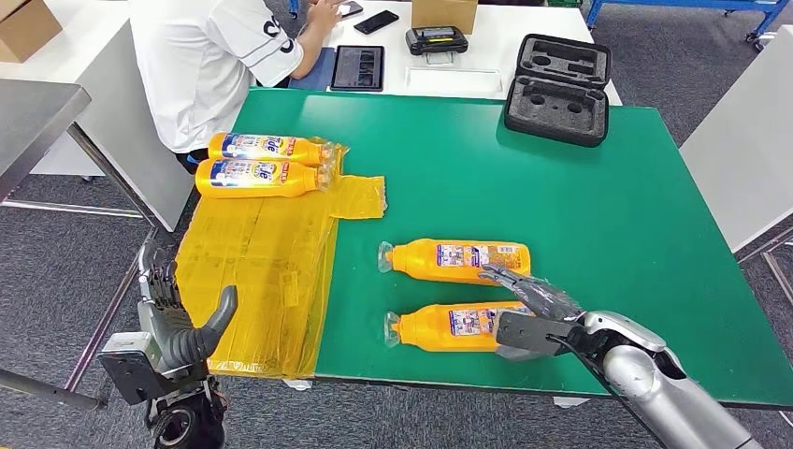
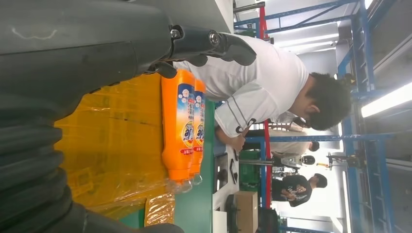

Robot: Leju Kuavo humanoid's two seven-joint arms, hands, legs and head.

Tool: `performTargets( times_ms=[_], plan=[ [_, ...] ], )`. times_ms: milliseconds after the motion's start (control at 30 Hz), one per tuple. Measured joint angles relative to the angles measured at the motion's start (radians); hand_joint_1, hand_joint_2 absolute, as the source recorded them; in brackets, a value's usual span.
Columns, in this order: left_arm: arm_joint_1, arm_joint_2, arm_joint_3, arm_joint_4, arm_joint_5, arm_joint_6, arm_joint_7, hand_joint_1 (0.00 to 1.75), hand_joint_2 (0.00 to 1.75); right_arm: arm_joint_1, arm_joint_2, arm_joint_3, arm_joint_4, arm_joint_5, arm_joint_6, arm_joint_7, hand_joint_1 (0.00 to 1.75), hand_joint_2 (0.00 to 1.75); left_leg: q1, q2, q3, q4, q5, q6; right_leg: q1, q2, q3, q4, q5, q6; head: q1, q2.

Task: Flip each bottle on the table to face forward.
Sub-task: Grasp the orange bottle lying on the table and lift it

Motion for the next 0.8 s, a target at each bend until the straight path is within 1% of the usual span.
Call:
performTargets(
  times_ms=[333,800],
  plan=[
    [-0.002,0.000,0.000,0.000,0.002,-0.005,0.007,0.00,1.75,0.062,-0.017,-0.061,-0.006,0.001,-0.006,0.020,0.00,1.75,0.000,0.000,0.000,0.000,0.000,0.000,0.000,0.000,0.000,0.000,0.000,0.000,0.000,0.000],
    [-0.002,0.000,0.000,0.000,0.003,-0.005,0.008,0.00,1.75,0.077,-0.021,-0.084,-0.006,0.000,-0.006,0.022,0.00,1.75,0.000,0.000,0.000,0.000,0.000,0.000,0.000,0.000,0.000,0.000,0.000,0.000,0.000,0.000]
  ],
)
